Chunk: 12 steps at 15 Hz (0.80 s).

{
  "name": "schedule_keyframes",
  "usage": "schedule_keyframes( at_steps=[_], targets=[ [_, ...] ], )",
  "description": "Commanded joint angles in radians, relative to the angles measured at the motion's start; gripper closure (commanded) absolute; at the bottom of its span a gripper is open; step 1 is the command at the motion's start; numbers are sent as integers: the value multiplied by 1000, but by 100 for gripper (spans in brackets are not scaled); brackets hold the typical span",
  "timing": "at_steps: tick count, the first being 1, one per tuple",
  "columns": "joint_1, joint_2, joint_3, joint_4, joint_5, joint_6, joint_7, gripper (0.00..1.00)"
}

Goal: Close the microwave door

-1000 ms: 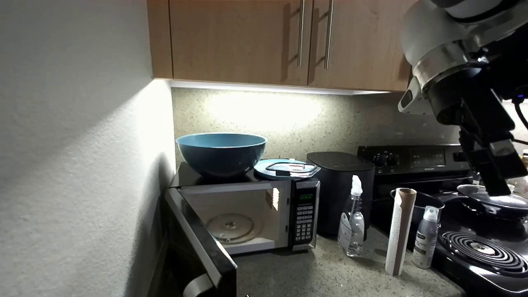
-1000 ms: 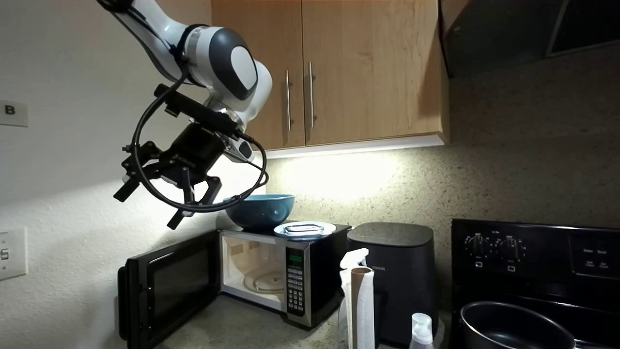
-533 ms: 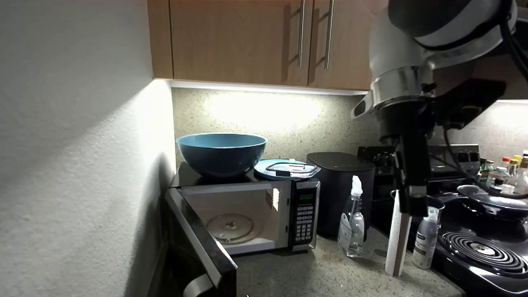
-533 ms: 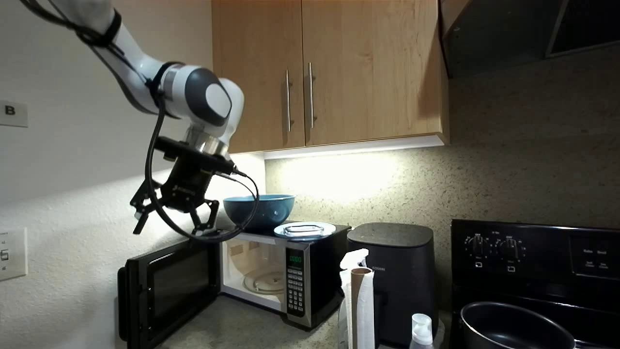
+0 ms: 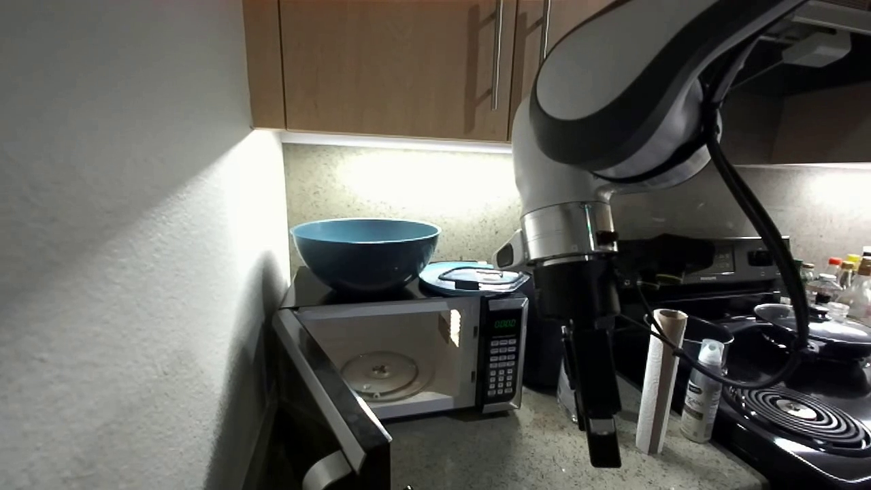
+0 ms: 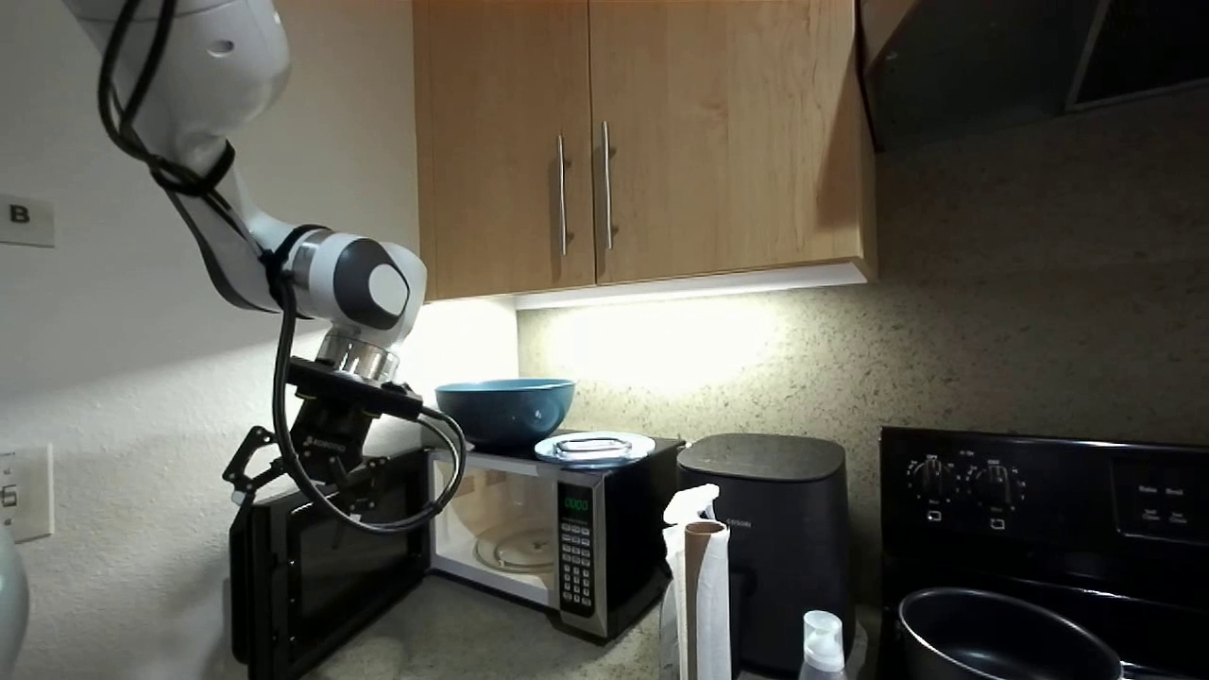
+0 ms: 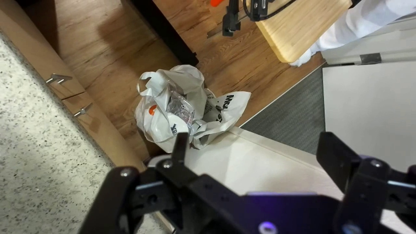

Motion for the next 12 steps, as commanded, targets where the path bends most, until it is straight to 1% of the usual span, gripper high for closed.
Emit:
schedule_keyframes(
  at_steps=[1, 2, 3, 4, 6, 8, 9, 12],
  targets=[
    [-21, 1, 19, 5, 0, -3, 0, 0],
    [-18, -21, 21, -26, 60, 105, -58, 0],
    [-12, -12, 29, -29, 80, 168, -78, 0],
    [-4, 18, 41, -14, 95, 226, -99, 0],
    [14, 84, 72, 25, 112, 300, -153, 0],
    [33, 166, 113, 75, 120, 337, -208, 0],
    [42, 212, 137, 106, 107, 344, -223, 0],
    [62, 352, 205, 213, 70, 323, -257, 0]
  ],
)
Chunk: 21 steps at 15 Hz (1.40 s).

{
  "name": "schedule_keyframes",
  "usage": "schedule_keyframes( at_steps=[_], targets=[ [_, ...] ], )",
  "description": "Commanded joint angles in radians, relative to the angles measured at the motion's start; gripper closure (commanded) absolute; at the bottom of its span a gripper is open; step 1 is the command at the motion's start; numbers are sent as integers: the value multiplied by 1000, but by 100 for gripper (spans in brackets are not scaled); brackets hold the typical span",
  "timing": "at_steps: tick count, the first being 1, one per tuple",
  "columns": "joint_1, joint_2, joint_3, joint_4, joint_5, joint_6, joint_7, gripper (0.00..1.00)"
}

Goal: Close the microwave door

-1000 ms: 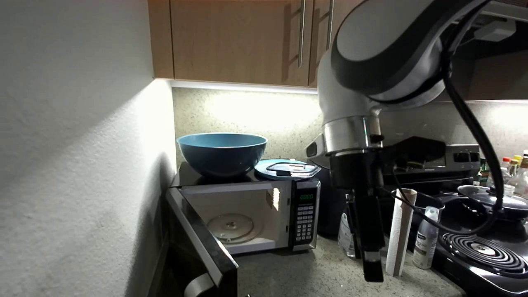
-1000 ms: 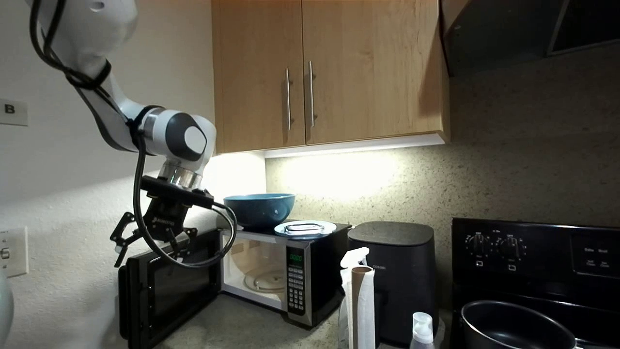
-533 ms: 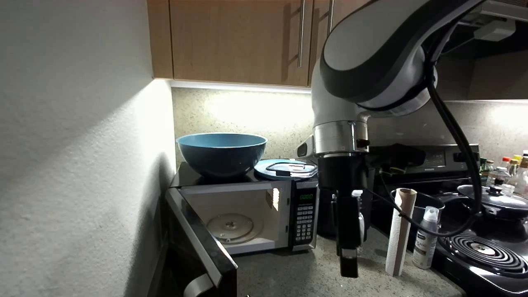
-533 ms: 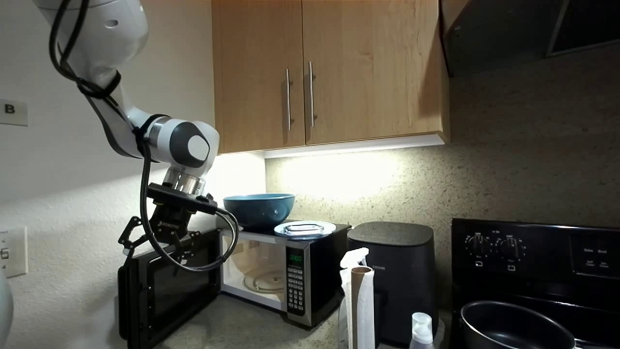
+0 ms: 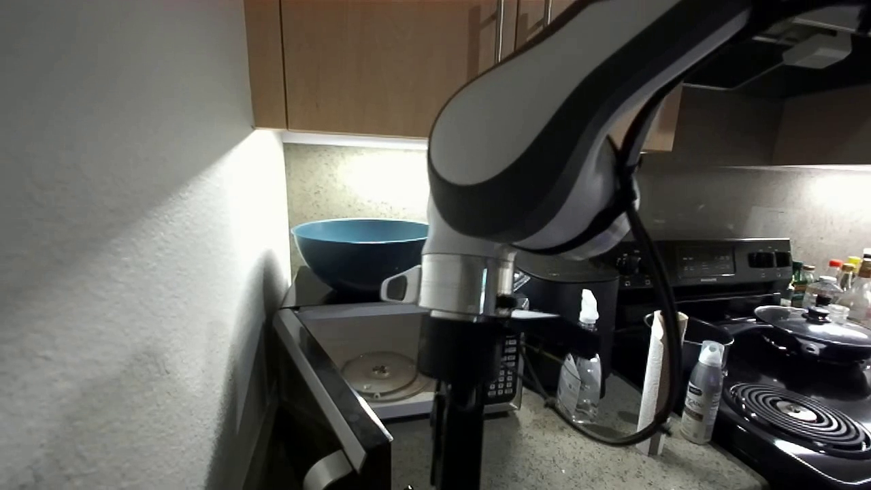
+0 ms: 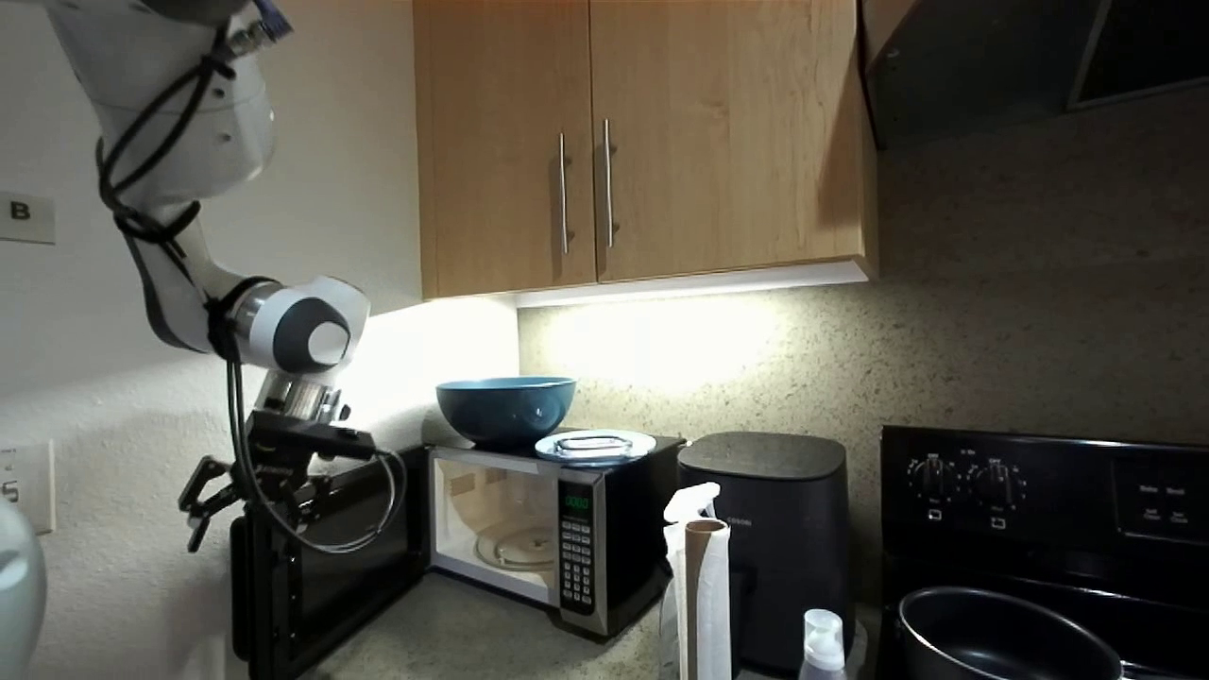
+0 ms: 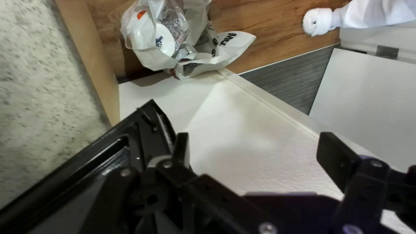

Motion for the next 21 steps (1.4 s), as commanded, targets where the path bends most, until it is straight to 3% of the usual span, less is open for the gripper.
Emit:
schedule_keyframes(
  at_steps=[1, 5, 6, 13, 17, 21],
  targets=[
    [10, 176, 66, 141, -25, -13, -59, 0],
    [16, 268, 96, 216, -82, -4, -27, 0],
    [1, 240, 105, 178, -58, -3, -14, 0],
    [-1, 251, 113, 192, -61, -9, -12, 0],
    [14, 204, 79, 134, -142, 151, 62, 0],
    [-33, 222, 143, 172, 6, -41, 77, 0]
  ],
)
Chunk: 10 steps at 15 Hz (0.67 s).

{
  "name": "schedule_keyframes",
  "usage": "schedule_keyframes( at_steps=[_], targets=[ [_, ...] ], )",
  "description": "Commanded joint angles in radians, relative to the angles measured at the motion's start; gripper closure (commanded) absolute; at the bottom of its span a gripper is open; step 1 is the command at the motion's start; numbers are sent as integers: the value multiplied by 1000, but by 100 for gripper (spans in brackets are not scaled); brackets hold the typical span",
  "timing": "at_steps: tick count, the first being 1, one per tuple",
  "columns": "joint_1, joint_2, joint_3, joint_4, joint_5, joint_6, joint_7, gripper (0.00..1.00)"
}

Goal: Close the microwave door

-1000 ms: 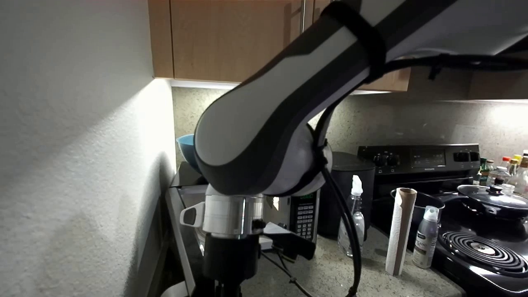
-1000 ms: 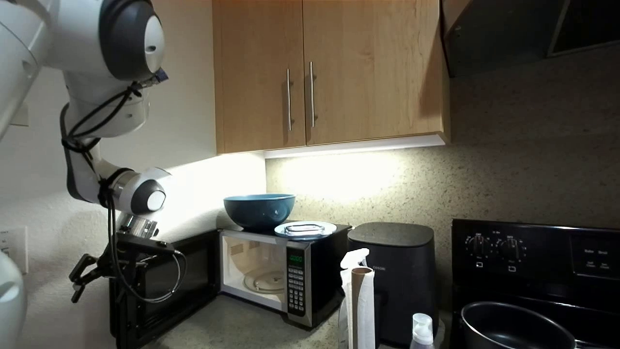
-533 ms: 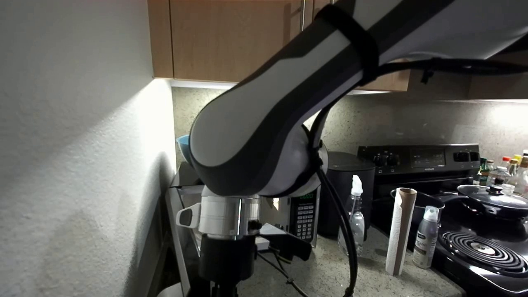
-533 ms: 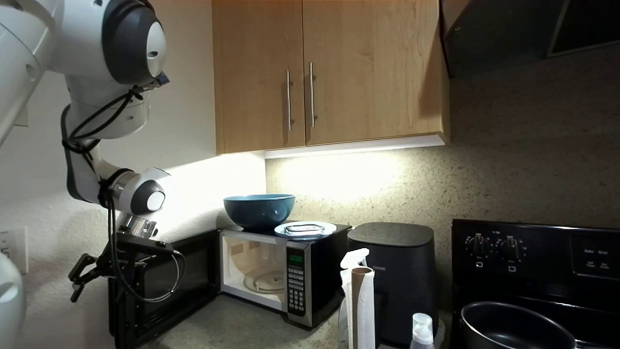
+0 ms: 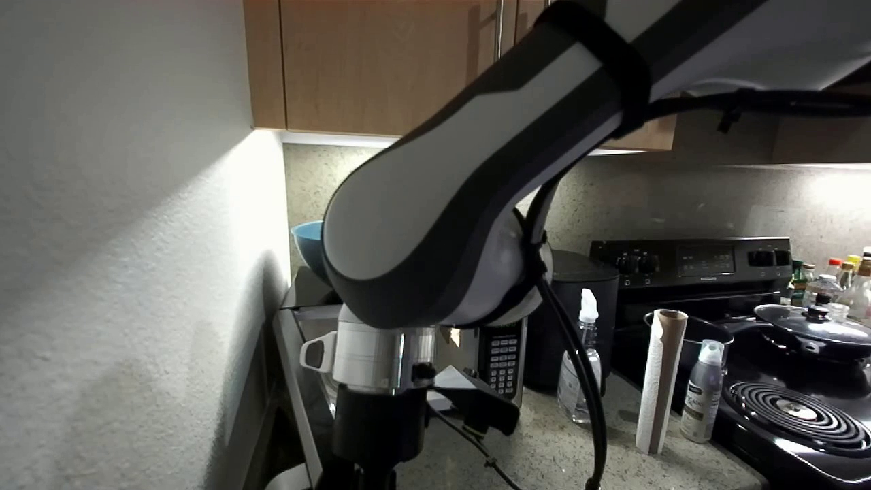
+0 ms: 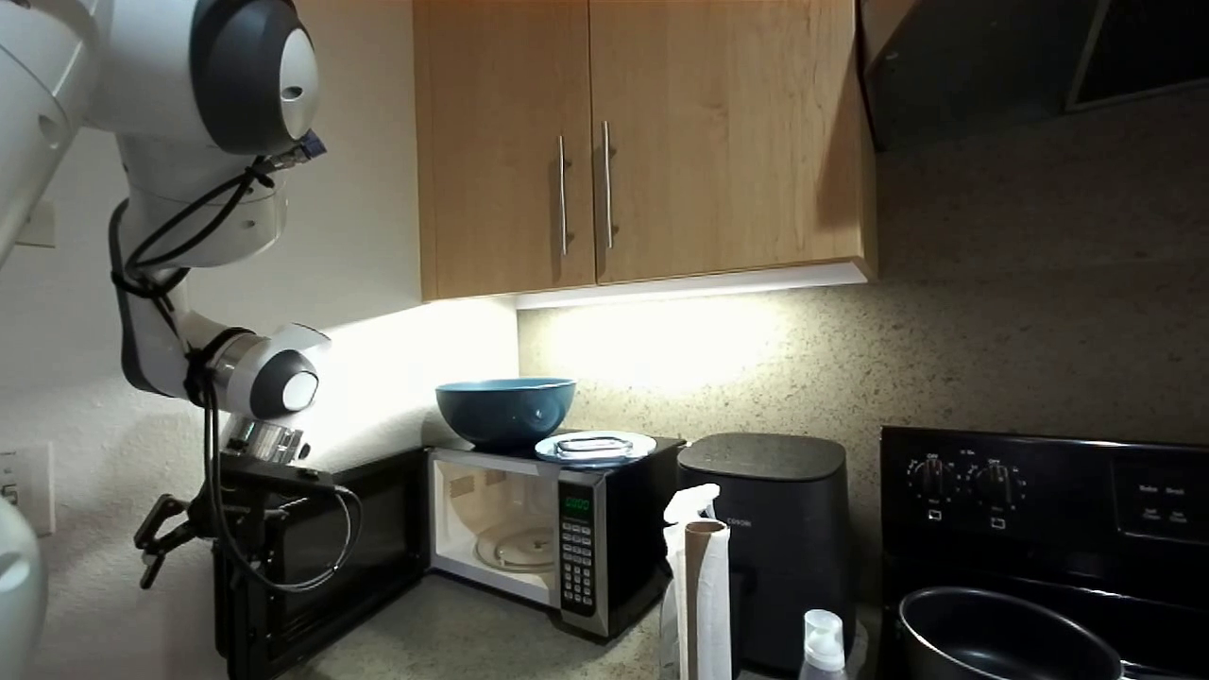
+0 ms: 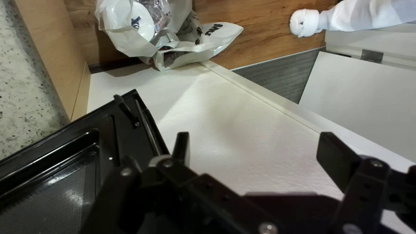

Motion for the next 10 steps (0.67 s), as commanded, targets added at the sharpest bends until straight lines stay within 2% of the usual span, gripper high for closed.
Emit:
schedule_keyframes(
  at_steps=[1, 3, 5, 10],
  targets=[
    [-42, 18, 51, 46, 101, -152, 14, 0],
    [-23, 36, 50, 75, 124, -206, 41, 0],
    [-10, 53, 44, 99, 128, -194, 61, 0],
    [-29, 84, 59, 126, 190, -181, 51, 0]
  ],
)
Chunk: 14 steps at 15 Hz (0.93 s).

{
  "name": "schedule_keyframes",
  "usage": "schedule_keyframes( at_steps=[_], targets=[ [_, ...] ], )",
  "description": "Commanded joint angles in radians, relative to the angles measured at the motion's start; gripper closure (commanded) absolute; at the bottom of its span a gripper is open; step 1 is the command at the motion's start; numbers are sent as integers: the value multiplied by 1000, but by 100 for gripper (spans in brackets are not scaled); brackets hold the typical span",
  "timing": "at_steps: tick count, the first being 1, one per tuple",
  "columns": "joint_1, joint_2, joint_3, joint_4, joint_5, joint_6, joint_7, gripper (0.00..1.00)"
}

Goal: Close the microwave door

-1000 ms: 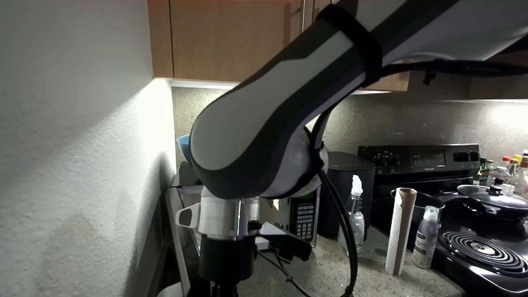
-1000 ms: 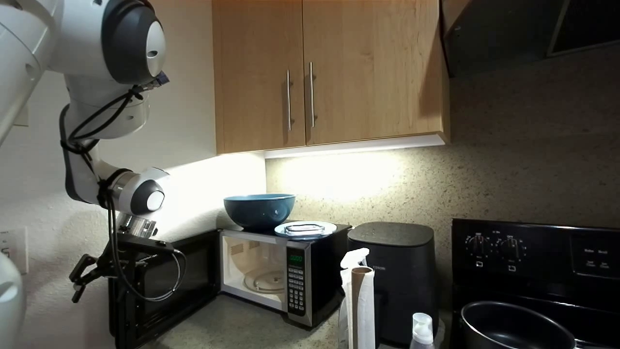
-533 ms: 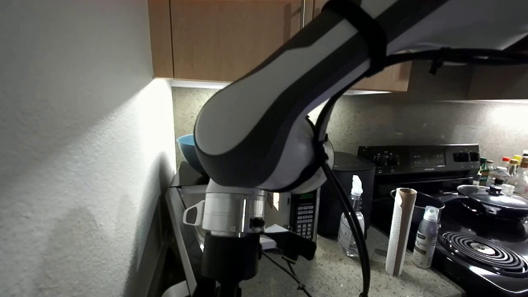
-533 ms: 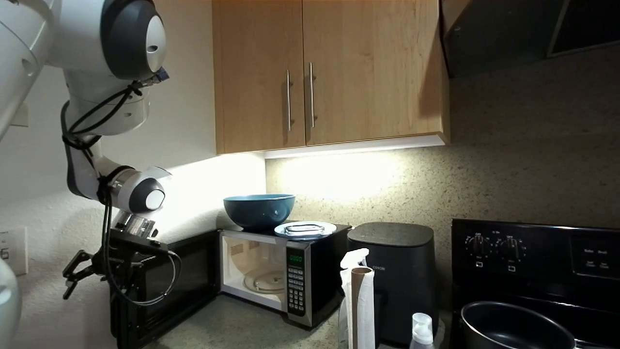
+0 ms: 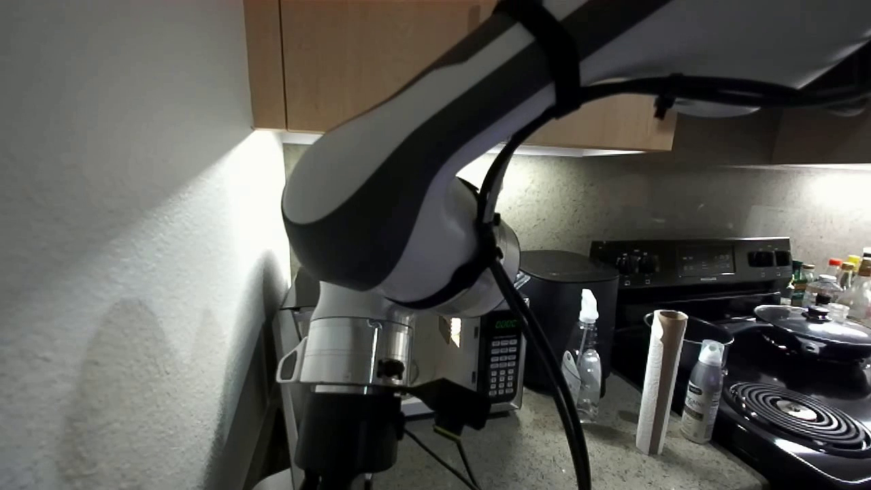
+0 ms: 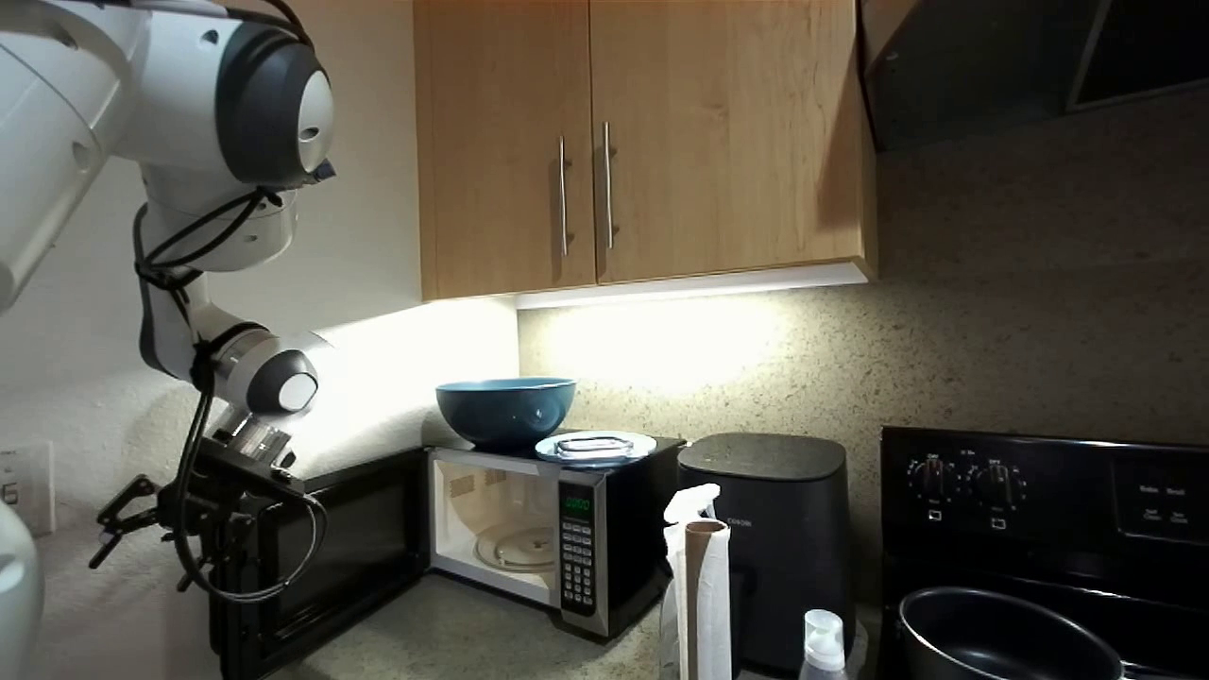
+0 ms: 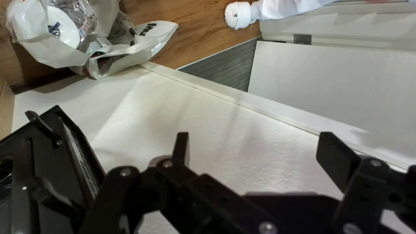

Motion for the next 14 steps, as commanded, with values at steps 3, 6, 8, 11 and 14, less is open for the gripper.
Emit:
schedule_keyframes(
  at_steps=[3, 6, 8, 11, 14],
  targets=[
    [21, -6, -19, -8, -39, 158, 14, 0],
    [11, -26, -46, -11, -128, 255, 26, 0],
    [3, -49, -46, -34, -141, 281, 40, 0],
    [4, -71, -47, -65, -170, 311, 68, 0],
    [-1, -99, -48, -94, -193, 335, 99, 0]
  ],
)
